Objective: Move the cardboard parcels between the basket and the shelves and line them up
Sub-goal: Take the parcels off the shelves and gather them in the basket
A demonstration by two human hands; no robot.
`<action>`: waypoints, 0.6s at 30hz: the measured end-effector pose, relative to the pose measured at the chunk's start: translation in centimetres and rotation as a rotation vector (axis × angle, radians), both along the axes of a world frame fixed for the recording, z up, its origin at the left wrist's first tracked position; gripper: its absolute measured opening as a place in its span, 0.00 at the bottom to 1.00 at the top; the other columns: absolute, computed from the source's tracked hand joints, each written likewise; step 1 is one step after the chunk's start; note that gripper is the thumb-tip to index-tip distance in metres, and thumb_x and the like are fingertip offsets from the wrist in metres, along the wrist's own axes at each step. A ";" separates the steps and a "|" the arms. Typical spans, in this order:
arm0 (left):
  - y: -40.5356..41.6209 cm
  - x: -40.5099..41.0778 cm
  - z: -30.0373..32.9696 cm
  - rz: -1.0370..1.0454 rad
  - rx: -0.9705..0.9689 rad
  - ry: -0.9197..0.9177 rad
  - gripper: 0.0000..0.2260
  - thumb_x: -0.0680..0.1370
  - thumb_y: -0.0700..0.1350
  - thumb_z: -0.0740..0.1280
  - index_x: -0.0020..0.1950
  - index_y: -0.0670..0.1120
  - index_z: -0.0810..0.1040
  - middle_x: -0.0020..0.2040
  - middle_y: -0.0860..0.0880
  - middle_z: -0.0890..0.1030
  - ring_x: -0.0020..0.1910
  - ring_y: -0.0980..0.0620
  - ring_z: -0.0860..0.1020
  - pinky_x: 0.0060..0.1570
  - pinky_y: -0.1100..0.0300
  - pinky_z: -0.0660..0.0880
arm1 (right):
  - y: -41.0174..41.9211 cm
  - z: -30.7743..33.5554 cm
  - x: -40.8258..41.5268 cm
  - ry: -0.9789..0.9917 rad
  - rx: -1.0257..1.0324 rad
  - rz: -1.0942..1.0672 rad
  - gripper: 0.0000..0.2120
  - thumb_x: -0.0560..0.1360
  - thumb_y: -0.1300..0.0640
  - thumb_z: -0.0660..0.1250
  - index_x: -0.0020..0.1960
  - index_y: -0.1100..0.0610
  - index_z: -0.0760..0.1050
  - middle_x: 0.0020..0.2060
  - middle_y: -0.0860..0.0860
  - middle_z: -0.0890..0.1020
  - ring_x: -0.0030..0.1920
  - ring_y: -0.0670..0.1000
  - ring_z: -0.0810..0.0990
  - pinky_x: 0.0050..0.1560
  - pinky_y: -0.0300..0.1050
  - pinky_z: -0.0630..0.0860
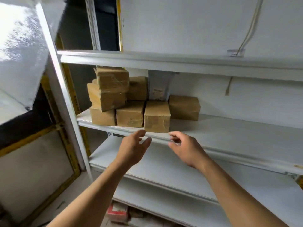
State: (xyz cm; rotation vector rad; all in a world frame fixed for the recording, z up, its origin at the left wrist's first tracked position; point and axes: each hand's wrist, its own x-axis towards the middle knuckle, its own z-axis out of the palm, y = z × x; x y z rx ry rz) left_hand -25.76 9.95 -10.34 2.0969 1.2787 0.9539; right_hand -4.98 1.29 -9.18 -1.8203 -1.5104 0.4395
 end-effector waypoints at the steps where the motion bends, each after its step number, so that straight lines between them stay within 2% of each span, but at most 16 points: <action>1: 1.0 -0.7 0.4 0.025 0.016 0.007 0.20 0.81 0.54 0.71 0.71 0.48 0.79 0.66 0.49 0.83 0.62 0.50 0.83 0.61 0.56 0.78 | 1.4 0.2 -0.6 0.001 0.009 0.015 0.20 0.82 0.49 0.70 0.73 0.47 0.75 0.63 0.45 0.82 0.60 0.47 0.80 0.49 0.33 0.72; 3: 2.4 -1.6 1.1 0.066 0.043 0.010 0.22 0.81 0.55 0.71 0.72 0.48 0.78 0.67 0.49 0.82 0.63 0.50 0.82 0.61 0.54 0.78 | 3.4 0.7 -1.6 0.008 0.013 0.052 0.21 0.83 0.48 0.69 0.75 0.47 0.74 0.65 0.45 0.80 0.62 0.47 0.79 0.51 0.33 0.72; 7: 5.5 -4.0 3.3 0.167 0.120 -0.010 0.25 0.81 0.55 0.71 0.75 0.48 0.74 0.70 0.48 0.80 0.63 0.49 0.81 0.61 0.53 0.79 | 8.5 2.4 -3.9 0.063 0.047 0.124 0.22 0.82 0.48 0.69 0.75 0.48 0.73 0.66 0.46 0.79 0.65 0.47 0.78 0.63 0.43 0.75; 11: 8.2 -6.0 5.7 0.273 0.171 -0.075 0.26 0.82 0.55 0.70 0.78 0.48 0.70 0.72 0.47 0.78 0.66 0.48 0.79 0.62 0.51 0.80 | 13.1 4.3 -5.9 0.055 0.096 0.171 0.24 0.83 0.46 0.68 0.77 0.46 0.70 0.68 0.45 0.78 0.67 0.48 0.77 0.64 0.47 0.78; 14: 10.4 -6.7 7.6 0.331 0.199 -0.127 0.26 0.82 0.53 0.70 0.78 0.48 0.69 0.72 0.48 0.77 0.65 0.51 0.78 0.58 0.63 0.75 | 16.5 6.0 -7.0 0.082 0.140 0.211 0.26 0.83 0.46 0.67 0.79 0.47 0.67 0.74 0.47 0.75 0.70 0.50 0.76 0.65 0.48 0.78; 15: 11.3 -6.9 8.0 0.355 0.206 -0.132 0.26 0.82 0.53 0.70 0.78 0.49 0.68 0.72 0.48 0.77 0.65 0.52 0.77 0.58 0.64 0.74 | 17.7 6.6 -7.3 0.099 0.153 0.227 0.27 0.83 0.46 0.67 0.80 0.48 0.67 0.75 0.48 0.74 0.71 0.50 0.75 0.66 0.48 0.77; 18: 14.4 -7.5 9.3 0.422 0.235 -0.119 0.30 0.81 0.56 0.70 0.80 0.51 0.65 0.72 0.48 0.76 0.68 0.48 0.75 0.68 0.49 0.75 | 21.2 8.3 -7.8 0.194 0.179 0.244 0.32 0.83 0.45 0.68 0.83 0.48 0.61 0.79 0.50 0.70 0.75 0.52 0.72 0.71 0.52 0.74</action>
